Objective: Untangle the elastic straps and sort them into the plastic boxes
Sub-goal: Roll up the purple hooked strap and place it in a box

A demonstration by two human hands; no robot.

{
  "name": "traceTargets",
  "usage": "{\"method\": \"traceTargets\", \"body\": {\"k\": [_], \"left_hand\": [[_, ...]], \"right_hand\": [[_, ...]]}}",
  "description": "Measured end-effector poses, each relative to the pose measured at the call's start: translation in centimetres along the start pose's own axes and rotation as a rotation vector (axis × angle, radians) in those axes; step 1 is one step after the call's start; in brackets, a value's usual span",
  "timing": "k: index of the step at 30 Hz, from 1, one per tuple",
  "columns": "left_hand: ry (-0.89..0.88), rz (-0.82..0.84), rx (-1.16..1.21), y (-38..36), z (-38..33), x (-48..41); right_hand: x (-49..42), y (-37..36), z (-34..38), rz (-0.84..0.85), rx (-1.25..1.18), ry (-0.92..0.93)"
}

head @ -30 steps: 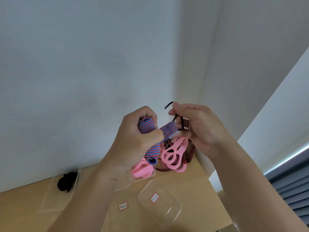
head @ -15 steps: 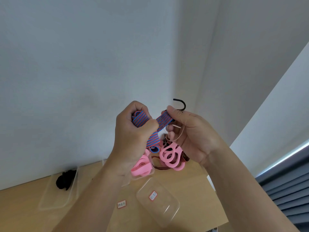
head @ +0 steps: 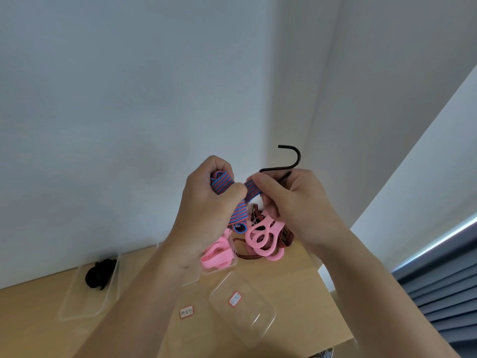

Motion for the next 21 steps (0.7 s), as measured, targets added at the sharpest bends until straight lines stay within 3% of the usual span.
{"method": "traceTargets", "body": {"k": [6,11,17,21], "left_hand": [[0.121,-0.077,-0.040,1.3,1.9,-0.9],[-0.044,-0.146,-0.323,1.2,3.4,-1.4],[-0.037,-0.250,-0.222,-2.1,2.5,0.2],[0.021,-0.156,-0.119,-3.9,1.3,1.8]], "right_hand": [[0.3,0.5,0.6,-0.260,0.020,0.135],[1.0,0.3,-0.4,-0.355,-0.009,0.138],[2.7,-1.8,-2.0,-0.598,-0.041,0.114],[2.5,-1.6,-2.7,-0.781,-0.016,0.086]]}}
Point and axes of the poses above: each hand's wrist, its own x-axis away from the middle knuckle, its own y-axis out of the back of the hand, z = x × y, the point moved 5 cm from there along -x, towards the middle knuckle, and after that the axes turned 13 degrees about -z, right-handed, at the moved point
